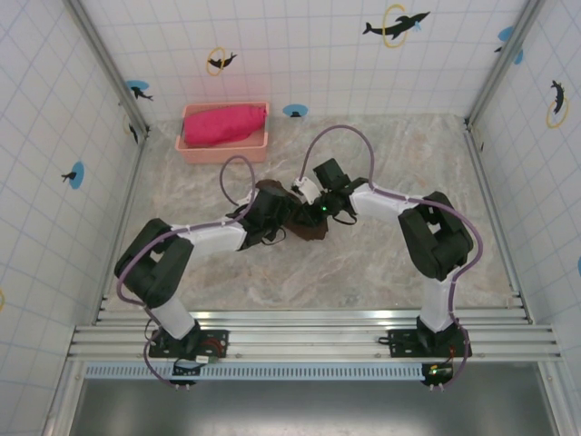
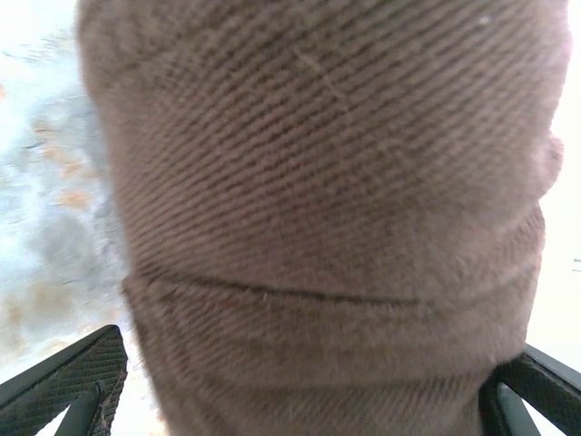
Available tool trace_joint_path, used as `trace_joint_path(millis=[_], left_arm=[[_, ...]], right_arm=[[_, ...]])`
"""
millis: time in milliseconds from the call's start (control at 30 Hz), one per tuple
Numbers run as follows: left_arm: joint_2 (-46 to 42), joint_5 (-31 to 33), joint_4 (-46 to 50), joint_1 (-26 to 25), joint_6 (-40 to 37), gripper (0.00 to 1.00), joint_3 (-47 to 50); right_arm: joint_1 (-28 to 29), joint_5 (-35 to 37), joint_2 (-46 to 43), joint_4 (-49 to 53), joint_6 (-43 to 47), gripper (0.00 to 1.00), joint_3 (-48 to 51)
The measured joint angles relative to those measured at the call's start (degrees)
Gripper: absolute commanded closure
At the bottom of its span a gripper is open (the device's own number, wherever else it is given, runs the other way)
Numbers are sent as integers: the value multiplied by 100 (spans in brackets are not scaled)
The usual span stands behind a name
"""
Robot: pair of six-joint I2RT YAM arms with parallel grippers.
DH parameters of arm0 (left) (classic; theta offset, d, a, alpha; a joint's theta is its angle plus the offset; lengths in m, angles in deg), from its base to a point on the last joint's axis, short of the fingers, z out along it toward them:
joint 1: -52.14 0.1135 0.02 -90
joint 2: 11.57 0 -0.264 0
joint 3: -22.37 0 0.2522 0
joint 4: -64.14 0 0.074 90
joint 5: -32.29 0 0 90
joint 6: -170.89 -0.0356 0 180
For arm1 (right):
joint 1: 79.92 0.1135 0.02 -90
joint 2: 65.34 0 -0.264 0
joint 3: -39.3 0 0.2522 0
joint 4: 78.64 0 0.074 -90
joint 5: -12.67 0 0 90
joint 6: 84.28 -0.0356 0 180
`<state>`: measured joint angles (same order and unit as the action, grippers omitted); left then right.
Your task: Roll up the long pants
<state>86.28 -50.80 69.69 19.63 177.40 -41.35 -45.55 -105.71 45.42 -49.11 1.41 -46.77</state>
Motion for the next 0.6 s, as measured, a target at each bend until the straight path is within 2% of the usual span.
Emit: trace_joint_path(millis=[267,300,367,400,433,467,600], left_arm=[[597,0,-175,-2,111,5,-330],[619,11,-122,-4,131,12,-372],[660,24,-111,-11,203,34,-389],[675,24,-118,-13,238,54,-391],[682,11,-129,-13,264,81,-396],[695,-13,-153,-11,299,100,-404],[833,-87,-199,-17,380,100,-496]], right_arm=[[-20,-120,2,11,-22,100,13],[-22,-127,2,13,-22,100,15],[-28,-157,11,15,-17,100,13],[-35,-188,20,22,-17,100,13],[-42,-212,26,31,-13,100,15],[-50,-221,28,59,13,100,13],[-144,-247,28,160,142,99,2]])
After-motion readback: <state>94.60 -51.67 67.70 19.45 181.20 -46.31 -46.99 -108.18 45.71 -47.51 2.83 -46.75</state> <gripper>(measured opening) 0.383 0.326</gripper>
